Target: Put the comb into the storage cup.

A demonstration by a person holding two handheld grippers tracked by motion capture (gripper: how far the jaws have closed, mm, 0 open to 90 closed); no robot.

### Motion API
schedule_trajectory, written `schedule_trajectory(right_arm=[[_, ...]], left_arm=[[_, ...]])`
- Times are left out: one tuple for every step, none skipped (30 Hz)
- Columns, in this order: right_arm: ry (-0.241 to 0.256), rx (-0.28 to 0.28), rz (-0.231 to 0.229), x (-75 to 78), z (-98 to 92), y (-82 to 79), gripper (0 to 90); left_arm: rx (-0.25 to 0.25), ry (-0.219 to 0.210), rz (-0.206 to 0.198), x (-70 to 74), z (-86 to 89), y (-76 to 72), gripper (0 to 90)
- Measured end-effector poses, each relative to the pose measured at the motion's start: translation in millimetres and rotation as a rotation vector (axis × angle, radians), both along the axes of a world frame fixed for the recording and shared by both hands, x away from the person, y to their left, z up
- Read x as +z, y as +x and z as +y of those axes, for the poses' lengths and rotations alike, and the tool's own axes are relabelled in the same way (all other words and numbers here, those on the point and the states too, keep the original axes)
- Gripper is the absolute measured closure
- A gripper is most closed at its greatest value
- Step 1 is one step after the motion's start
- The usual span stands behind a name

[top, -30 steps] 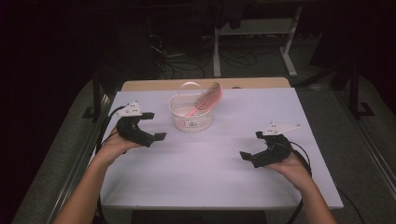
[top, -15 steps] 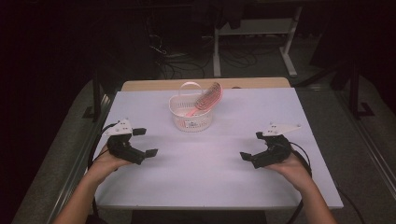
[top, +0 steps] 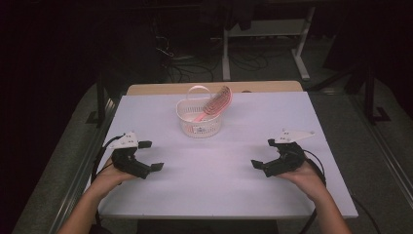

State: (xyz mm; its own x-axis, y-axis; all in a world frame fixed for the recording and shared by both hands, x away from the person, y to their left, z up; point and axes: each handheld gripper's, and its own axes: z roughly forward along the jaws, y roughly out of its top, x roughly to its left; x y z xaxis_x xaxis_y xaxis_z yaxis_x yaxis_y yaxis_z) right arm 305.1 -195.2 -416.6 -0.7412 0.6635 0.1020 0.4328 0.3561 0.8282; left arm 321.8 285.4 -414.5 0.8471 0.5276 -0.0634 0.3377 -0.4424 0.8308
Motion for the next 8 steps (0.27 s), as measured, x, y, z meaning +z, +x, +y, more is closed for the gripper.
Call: schedule_trajectory(right_arm=[[-0.001, 0.000, -0.001, -0.2, -0.1, -0.1, 0.0], [-0.001, 0.000, -0.001, -0.4, -0.2, -0.2, 0.0], [-0.001, -0.002, 0.000, -0.6, -0.3, -0.3, 0.0], [-0.002, -0.001, 0.000, -0.7, -0.5, -0.3, 0.0], [-0.003, -0.002, 0.000, -0.8, -0.7, -0.3, 0.0], [-0.001, -0.004, -0.001, -0.9, -0.9, -0.4, 0.0], [-0.002, -0.004, -0.001, -0.9, -1.1, -0.5, 0.0], [-0.002, -0.004, -0.001, -0.9, -1.1, -0.5, 0.0]], left_arm=[[-0.001, -0.002, 0.001, -0.3, -0.2, 0.1, 1.6], [-0.003, -0.003, 0.002, -0.6, -0.6, 0.1, 1.6], [-0.006, -0.001, 0.003, -0.9, -0.8, 0.2, 1.6], [-0.007, -0.002, 0.004, -1.1, -1.2, 0.2, 1.6], [-0.011, -0.002, 0.004, -1.2, -1.4, 0.4, 1.6], [-0.012, -0.001, 0.004, -1.2, -1.5, 0.4, 1.6], [-0.013, -0.001, 0.007, -1.2, -1.6, 0.4, 1.6], [-0.013, -0.001, 0.007, -1.2, -1.6, 0.4, 1.6]])
